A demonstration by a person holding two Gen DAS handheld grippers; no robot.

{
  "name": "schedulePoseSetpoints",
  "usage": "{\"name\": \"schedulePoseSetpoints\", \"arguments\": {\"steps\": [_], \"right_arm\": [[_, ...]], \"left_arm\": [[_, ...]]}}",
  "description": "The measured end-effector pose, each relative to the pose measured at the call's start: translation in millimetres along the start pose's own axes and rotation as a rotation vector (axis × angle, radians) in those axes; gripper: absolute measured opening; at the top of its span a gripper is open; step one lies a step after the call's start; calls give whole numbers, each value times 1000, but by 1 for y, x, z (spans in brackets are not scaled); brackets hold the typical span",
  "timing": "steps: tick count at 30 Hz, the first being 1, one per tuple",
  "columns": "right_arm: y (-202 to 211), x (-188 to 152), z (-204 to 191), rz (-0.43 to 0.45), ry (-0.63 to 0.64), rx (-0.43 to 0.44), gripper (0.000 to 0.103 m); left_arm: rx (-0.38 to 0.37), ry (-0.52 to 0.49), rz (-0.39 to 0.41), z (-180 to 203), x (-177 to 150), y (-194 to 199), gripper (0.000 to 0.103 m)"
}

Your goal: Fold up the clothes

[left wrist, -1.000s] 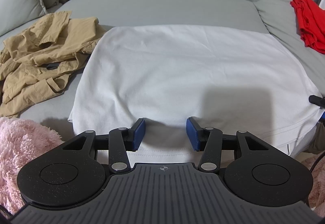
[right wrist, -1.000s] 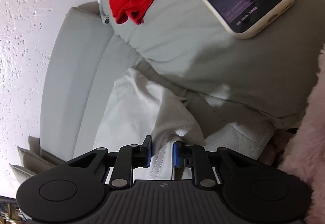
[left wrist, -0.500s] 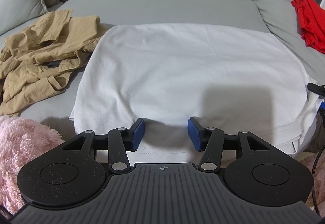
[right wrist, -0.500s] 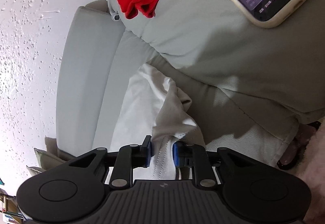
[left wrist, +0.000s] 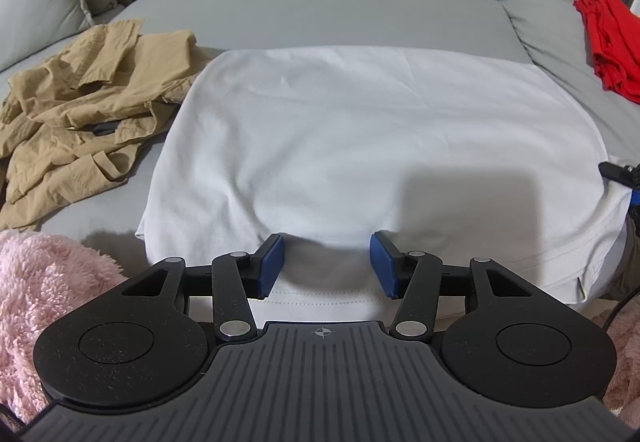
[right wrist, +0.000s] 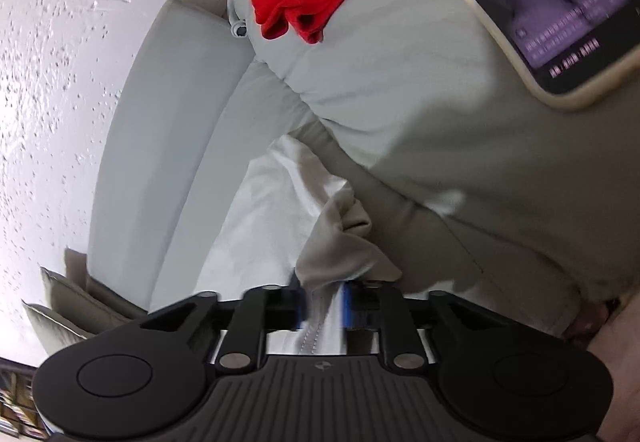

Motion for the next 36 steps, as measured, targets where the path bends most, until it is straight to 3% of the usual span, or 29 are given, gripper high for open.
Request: {"name": "schedulePoseSetpoints", "arguments": {"steps": [5, 7, 10, 14, 18, 20, 24, 28, 32, 36], "right_arm": [[21, 0, -20, 77, 103, -28, 10], [32, -3, -38, 125, 217, -92, 10], [43, -13, -70, 182, 373, -145, 10], [53, -43, -122, 241, 609, -149, 10], [59, -85, -171, 297, 848, -126, 10], [58, -116, -194, 304, 983, -97, 10], [46, -172, -217, 281, 1183, -52, 10], [12, -232, -218, 195, 1405, -56, 10], [-12, -260, -208, 162, 1550, -125, 11], [-1, -255, -215, 173, 1514, -119, 11]], "left_arm": [[-30, 35, 27, -8, 10, 19, 50], [-34, 41, 54, -11, 20, 33, 50], [26, 22, 84, -26, 35, 55, 50], [120, 6, 122, -58, 49, 79, 50], [189, 86, 145, -104, 46, 93, 50], [210, 153, 150, -126, 38, 94, 50], [177, 328, 139, -154, 19, 87, 49], [189, 343, 145, -159, 19, 87, 48], [189, 326, 133, -160, 19, 84, 50], [162, 359, 153, -167, 18, 86, 51]]}}
Point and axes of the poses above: each gripper's, at about its wrist camera, not at the fingertips, and y roughly against the way its jaws point, z to its right, x to its top, the point moved 5 cm from there along -y, roughly the way its jaws point, and after that the axes turned 12 degrees about -x, right-handed, at the moved point
